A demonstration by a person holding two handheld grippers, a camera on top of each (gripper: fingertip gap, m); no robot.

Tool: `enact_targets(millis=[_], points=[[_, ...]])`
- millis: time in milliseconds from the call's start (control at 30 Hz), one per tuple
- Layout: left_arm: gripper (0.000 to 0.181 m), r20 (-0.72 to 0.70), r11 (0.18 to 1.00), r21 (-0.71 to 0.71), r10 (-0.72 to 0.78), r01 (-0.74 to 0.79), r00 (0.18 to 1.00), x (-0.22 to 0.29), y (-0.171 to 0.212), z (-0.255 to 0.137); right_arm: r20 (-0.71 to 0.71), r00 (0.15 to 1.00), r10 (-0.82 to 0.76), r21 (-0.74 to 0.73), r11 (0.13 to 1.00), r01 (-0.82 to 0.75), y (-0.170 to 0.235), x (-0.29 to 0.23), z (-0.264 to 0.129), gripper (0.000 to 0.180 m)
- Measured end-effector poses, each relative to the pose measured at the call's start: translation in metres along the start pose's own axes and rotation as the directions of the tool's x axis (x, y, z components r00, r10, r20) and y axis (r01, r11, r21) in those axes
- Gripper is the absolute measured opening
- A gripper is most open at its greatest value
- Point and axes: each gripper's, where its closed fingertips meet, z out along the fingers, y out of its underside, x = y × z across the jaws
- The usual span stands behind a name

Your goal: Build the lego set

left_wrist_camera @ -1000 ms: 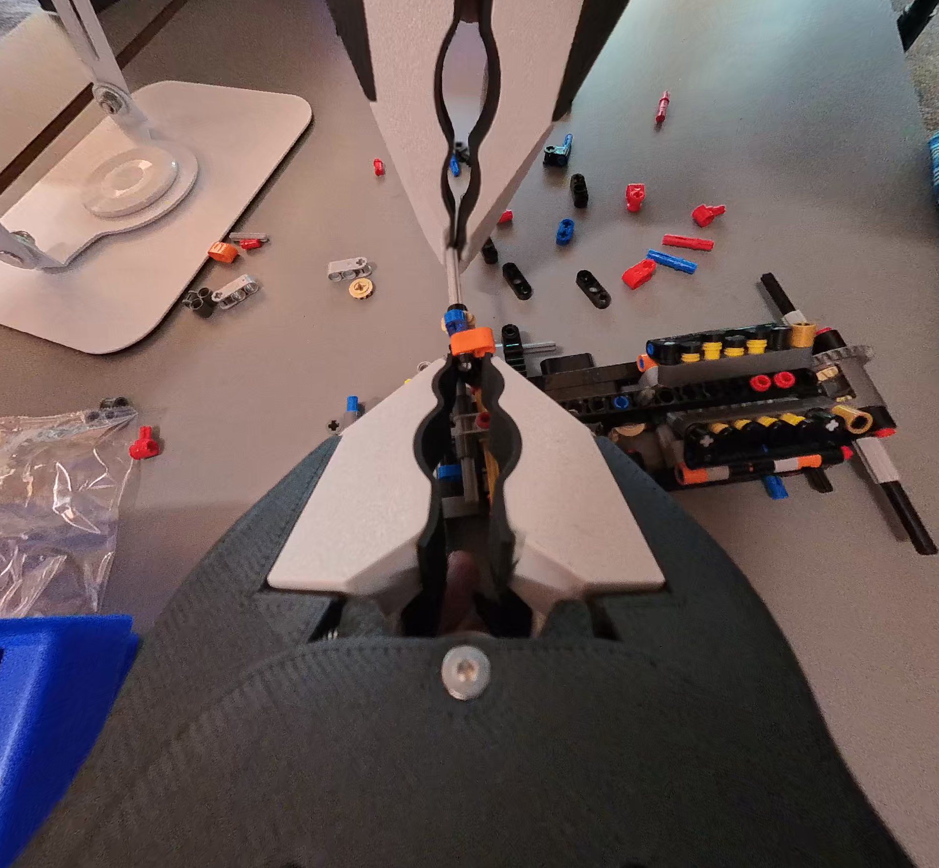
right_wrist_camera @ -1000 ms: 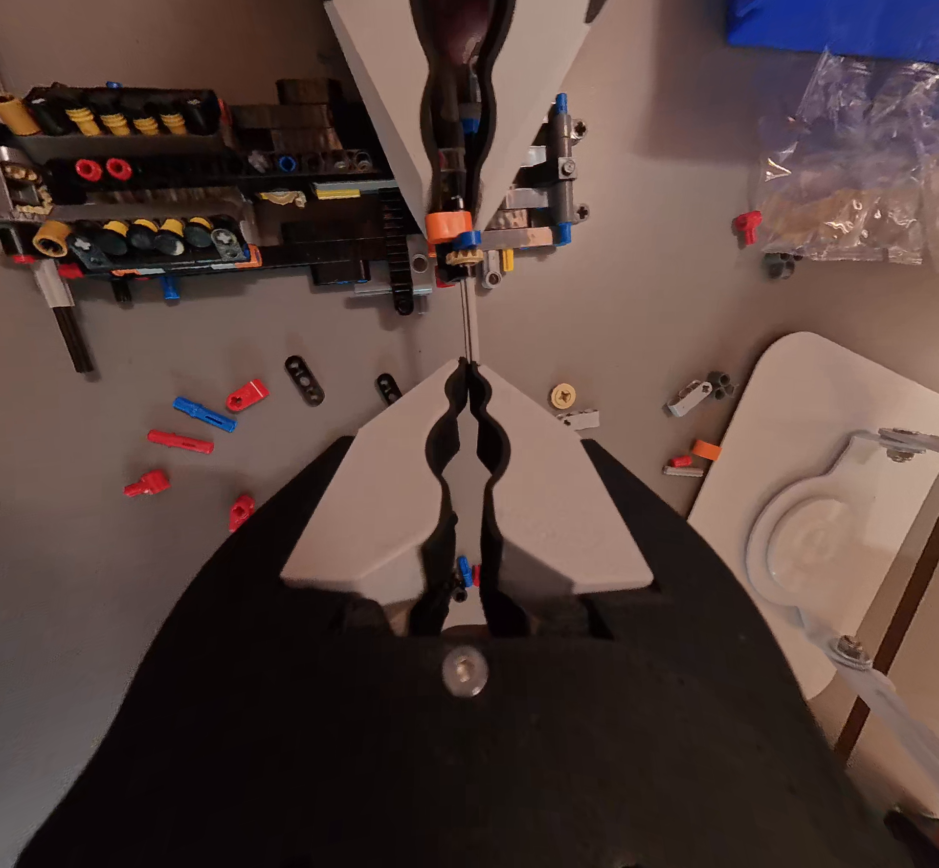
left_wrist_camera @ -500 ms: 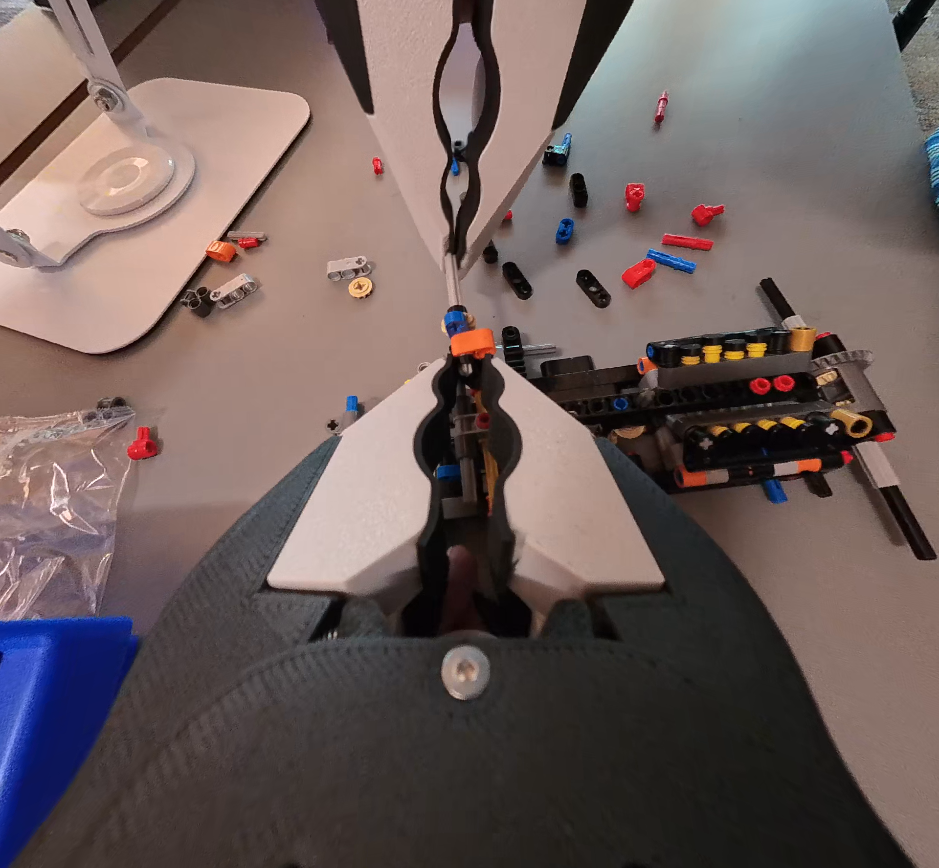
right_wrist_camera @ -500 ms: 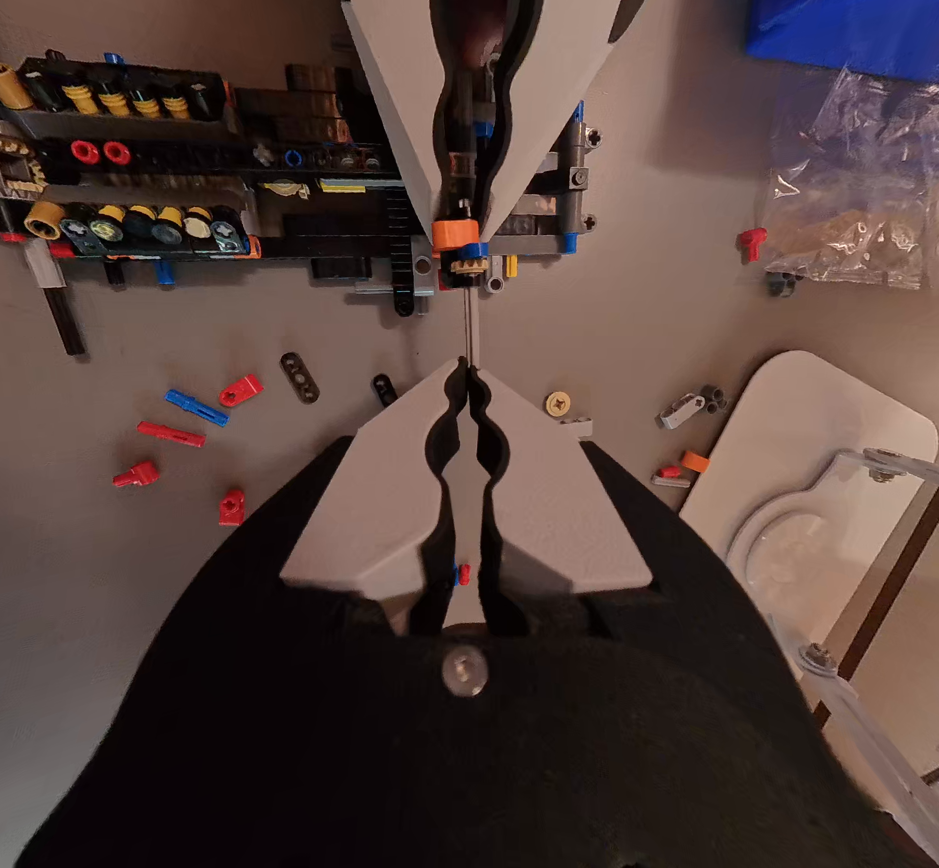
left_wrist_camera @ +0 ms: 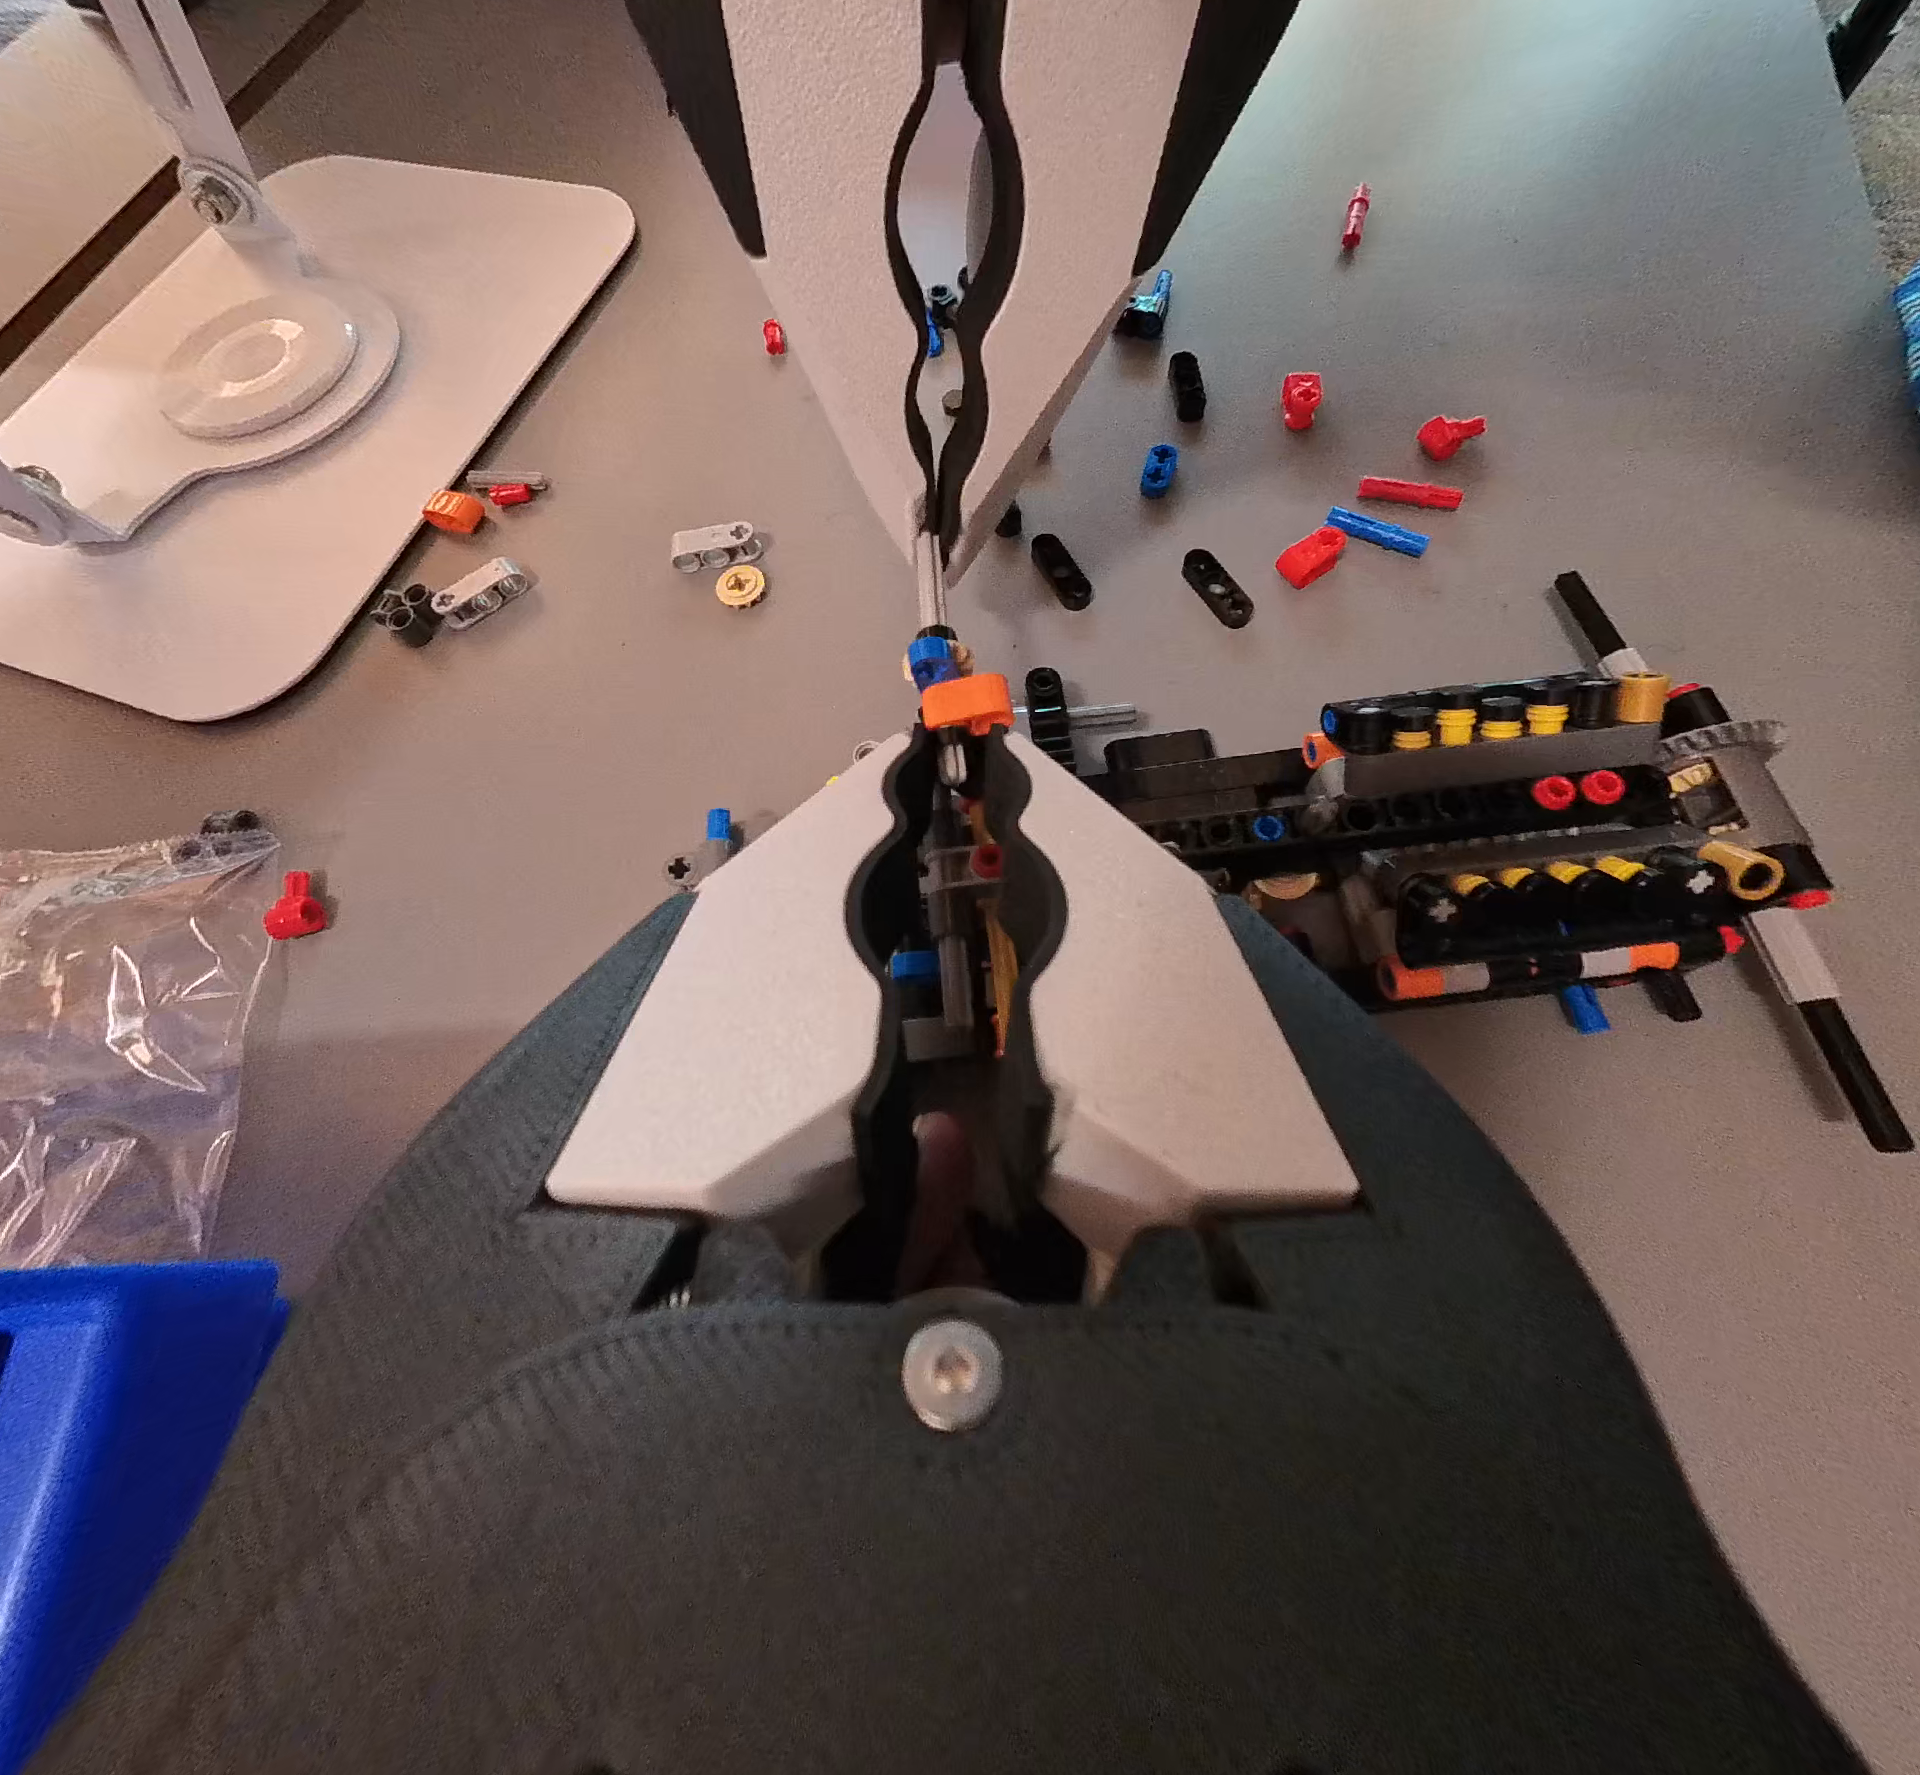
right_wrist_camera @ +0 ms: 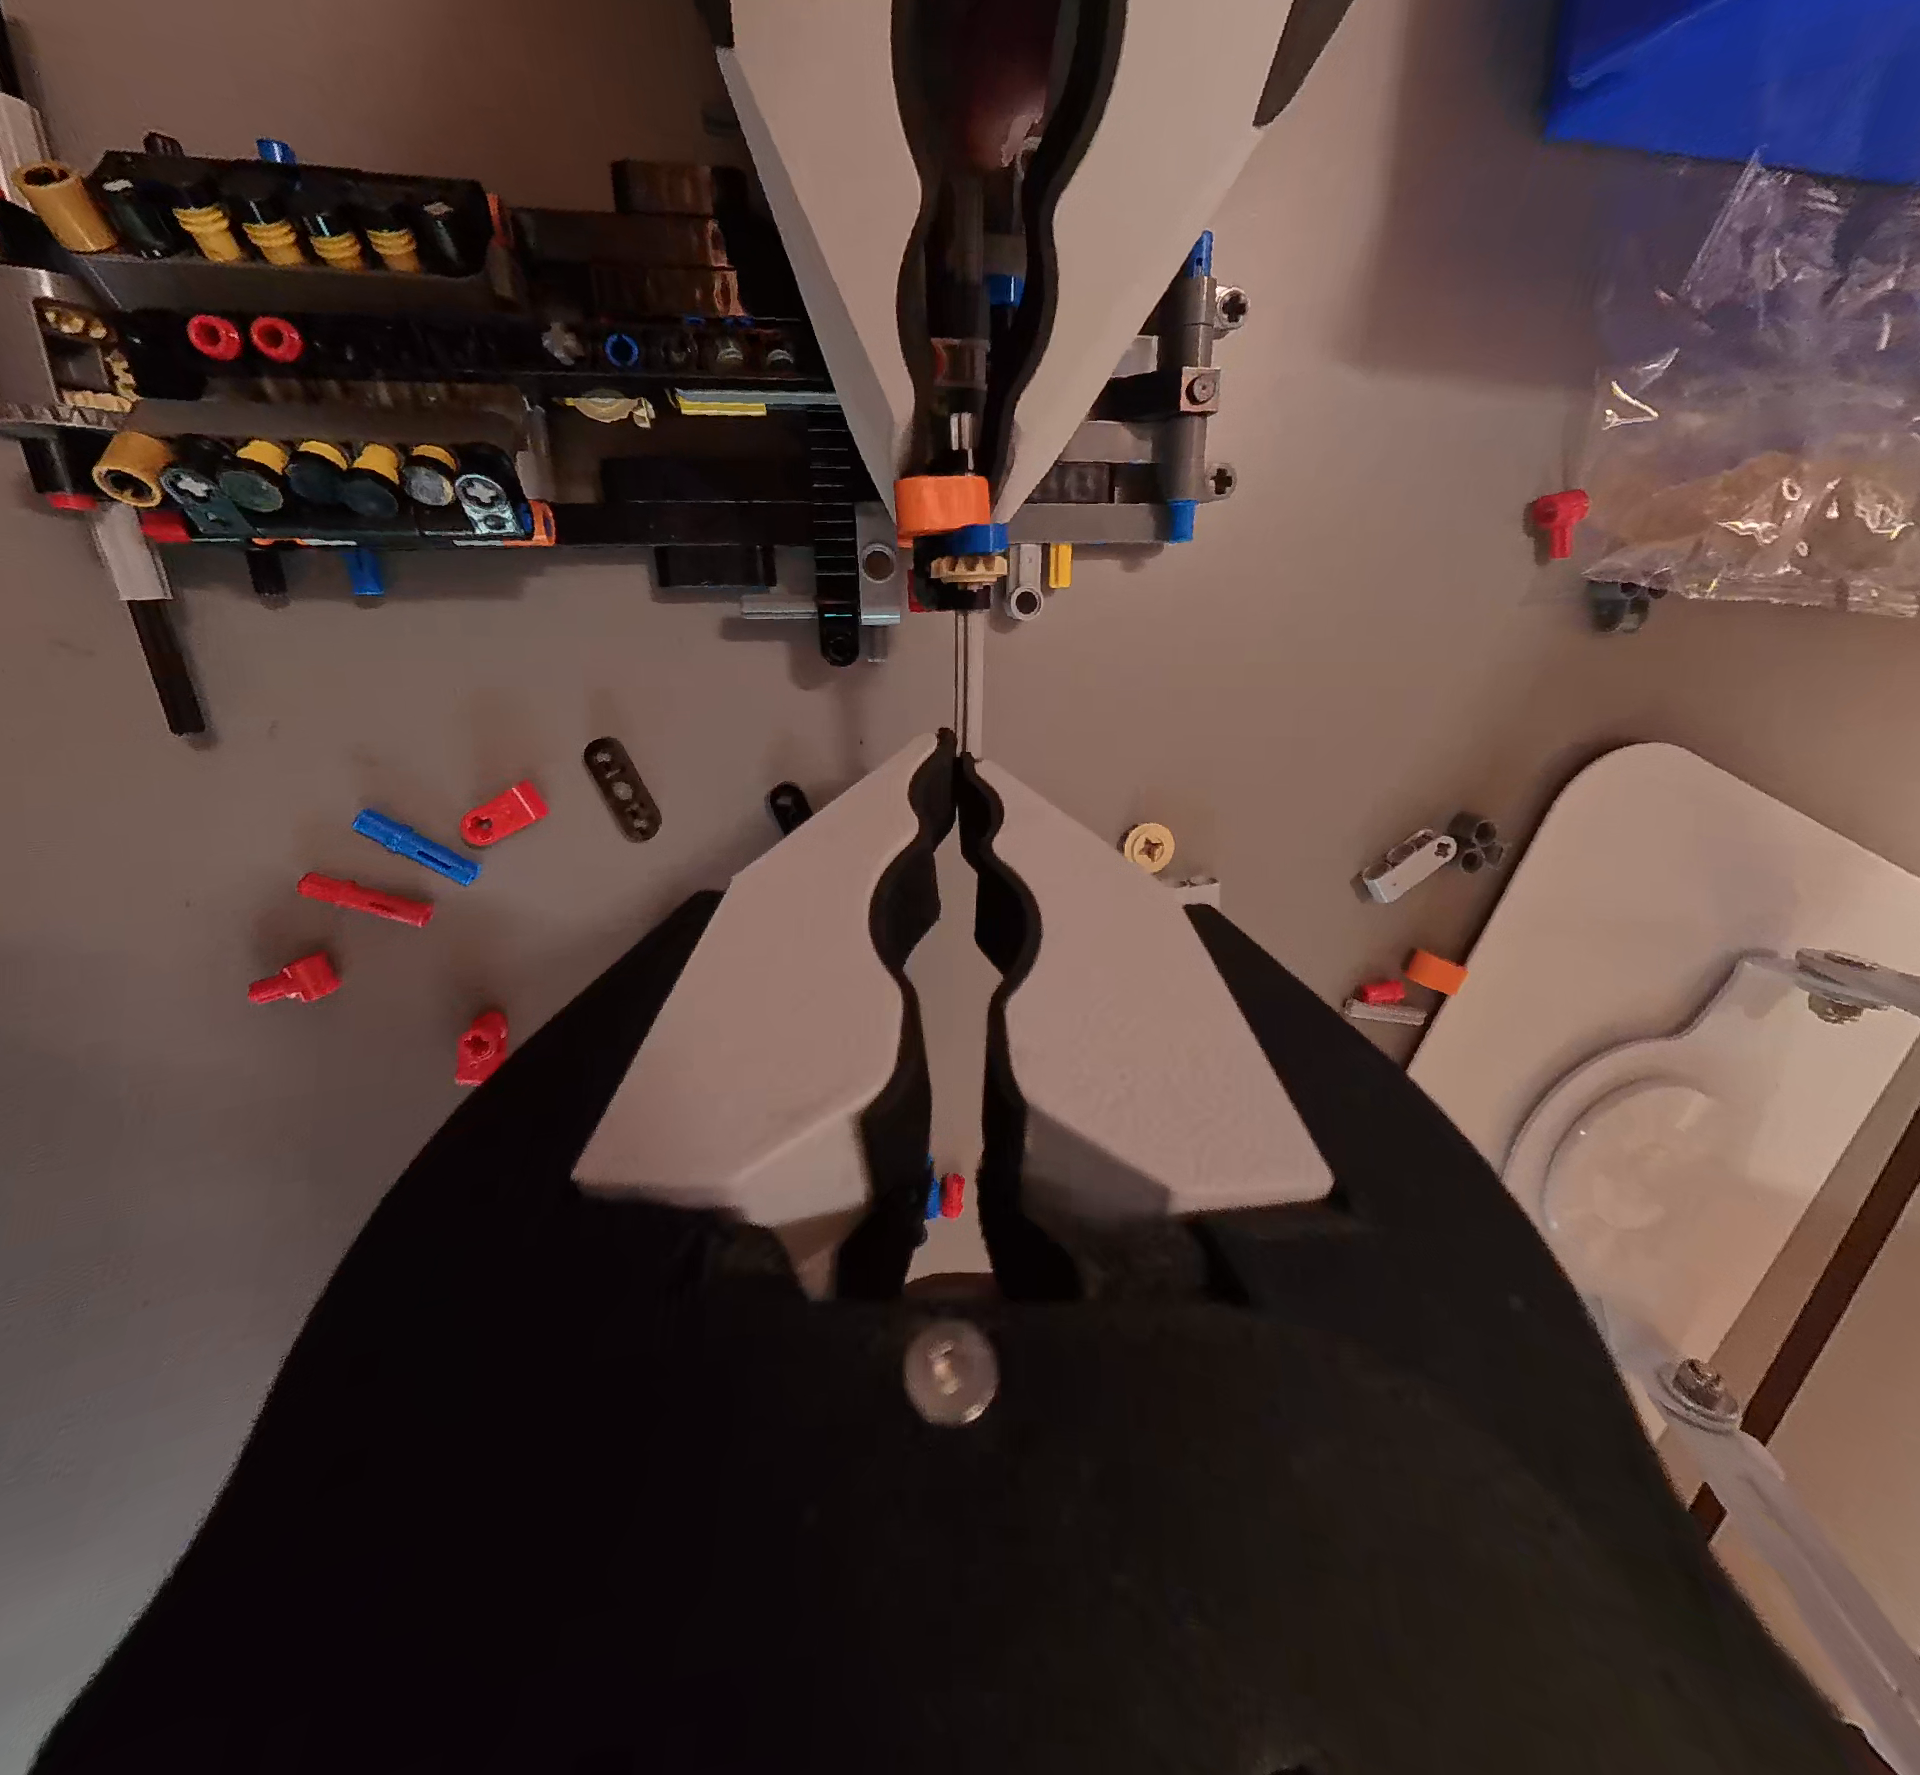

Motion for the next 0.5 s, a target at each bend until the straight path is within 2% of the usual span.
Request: enact_targets(millis=[500], points=[[0.006,-0.002,1.0,0.002,0.001,-0.001,1.0,0.0,0.0,-0.0001,0.01,1.0,0.006,0.018,1.0,-0.007,-0.0086,0.0004,0.0008,0.0]])
